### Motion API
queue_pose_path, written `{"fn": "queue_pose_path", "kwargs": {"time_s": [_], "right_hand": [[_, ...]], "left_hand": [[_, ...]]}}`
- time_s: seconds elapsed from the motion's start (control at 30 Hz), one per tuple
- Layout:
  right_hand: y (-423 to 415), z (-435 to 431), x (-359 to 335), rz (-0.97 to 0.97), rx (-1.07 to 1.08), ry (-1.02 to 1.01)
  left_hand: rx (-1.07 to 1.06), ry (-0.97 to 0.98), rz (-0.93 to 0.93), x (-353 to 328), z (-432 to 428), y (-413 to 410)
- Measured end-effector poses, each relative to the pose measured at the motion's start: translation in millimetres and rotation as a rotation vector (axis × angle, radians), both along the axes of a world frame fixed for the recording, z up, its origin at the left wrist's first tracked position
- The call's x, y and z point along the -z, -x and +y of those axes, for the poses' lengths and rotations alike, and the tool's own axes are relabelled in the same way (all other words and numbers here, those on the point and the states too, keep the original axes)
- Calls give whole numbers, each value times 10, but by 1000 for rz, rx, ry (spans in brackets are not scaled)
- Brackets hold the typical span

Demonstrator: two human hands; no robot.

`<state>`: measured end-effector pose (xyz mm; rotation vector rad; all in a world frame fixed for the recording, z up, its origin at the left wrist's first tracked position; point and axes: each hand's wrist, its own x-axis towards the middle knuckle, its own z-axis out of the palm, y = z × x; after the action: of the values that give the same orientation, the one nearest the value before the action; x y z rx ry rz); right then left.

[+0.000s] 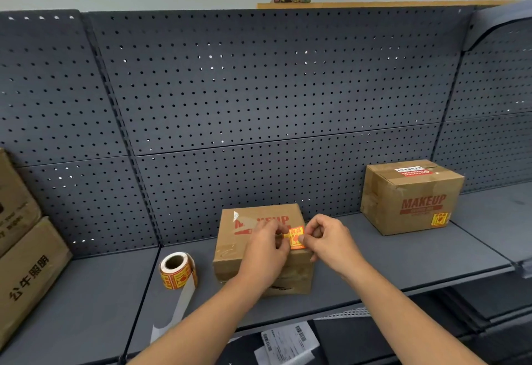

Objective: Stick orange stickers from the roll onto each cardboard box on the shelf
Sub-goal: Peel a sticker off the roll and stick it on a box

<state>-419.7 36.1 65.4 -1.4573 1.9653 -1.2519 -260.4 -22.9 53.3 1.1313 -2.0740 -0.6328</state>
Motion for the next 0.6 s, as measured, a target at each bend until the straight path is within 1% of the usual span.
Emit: {"fn": "queue_pose_path", "kwargs": {"time_s": [0.2, 0.6], "right_hand": [[10, -5, 21, 4, -3, 1], [28, -10, 27, 18, -15, 0]], "left_hand": [[-8, 47, -33, 11, 30, -6], [0, 69, -46, 5, 45, 3]]}}
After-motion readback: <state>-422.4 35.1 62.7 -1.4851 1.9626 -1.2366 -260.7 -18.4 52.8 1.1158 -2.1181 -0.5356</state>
